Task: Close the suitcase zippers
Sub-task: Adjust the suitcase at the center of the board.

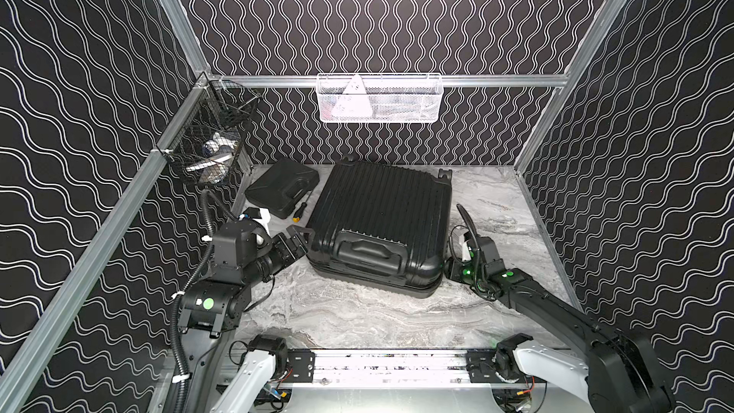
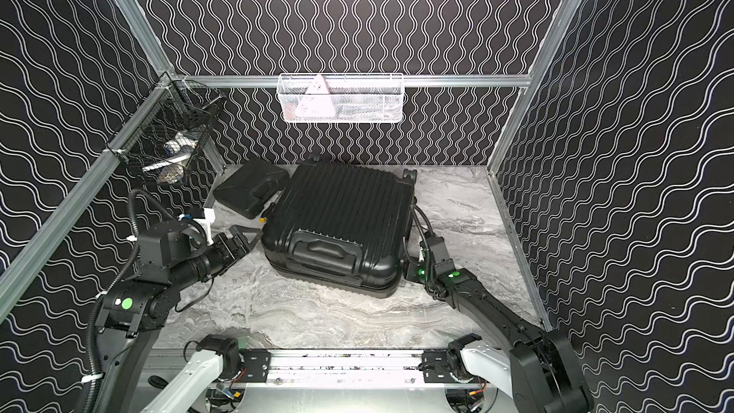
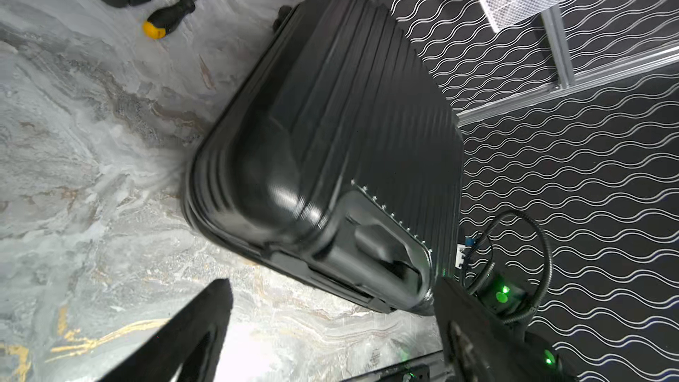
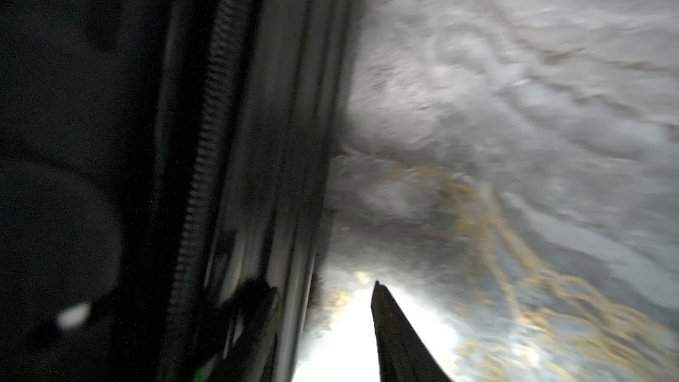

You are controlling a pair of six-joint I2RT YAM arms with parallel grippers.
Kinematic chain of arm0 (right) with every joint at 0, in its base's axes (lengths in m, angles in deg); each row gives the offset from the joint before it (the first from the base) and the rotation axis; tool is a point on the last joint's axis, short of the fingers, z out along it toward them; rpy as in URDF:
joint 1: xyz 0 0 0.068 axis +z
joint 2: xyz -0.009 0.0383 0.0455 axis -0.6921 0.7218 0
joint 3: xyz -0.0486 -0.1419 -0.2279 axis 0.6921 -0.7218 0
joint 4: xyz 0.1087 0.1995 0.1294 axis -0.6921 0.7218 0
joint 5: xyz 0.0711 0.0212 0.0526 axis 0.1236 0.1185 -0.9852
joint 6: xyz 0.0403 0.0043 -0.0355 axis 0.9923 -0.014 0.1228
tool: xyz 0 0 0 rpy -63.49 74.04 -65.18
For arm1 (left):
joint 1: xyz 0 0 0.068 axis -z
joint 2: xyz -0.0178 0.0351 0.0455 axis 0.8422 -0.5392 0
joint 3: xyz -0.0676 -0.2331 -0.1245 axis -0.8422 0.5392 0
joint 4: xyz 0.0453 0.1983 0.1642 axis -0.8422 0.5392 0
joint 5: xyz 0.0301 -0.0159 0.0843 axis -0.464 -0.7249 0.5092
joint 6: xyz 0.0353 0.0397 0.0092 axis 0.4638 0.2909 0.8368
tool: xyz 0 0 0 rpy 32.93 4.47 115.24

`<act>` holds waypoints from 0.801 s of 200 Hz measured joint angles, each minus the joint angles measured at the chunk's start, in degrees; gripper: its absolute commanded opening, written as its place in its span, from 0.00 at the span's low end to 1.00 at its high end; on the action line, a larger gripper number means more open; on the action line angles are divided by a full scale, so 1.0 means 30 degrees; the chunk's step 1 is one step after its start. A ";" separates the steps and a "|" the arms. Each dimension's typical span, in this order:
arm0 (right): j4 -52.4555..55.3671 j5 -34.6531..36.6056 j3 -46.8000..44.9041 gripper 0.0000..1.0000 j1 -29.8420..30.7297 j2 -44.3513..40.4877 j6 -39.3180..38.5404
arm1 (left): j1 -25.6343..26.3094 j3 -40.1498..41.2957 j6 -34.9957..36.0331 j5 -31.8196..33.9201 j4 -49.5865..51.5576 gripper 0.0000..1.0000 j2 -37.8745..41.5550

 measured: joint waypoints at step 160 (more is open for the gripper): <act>-0.3803 0.2106 0.1683 0.46 0.5282 0.4226 -0.0517 | 0.5741 -0.0466 -0.2244 0.5115 0.0255 0.72 -0.6790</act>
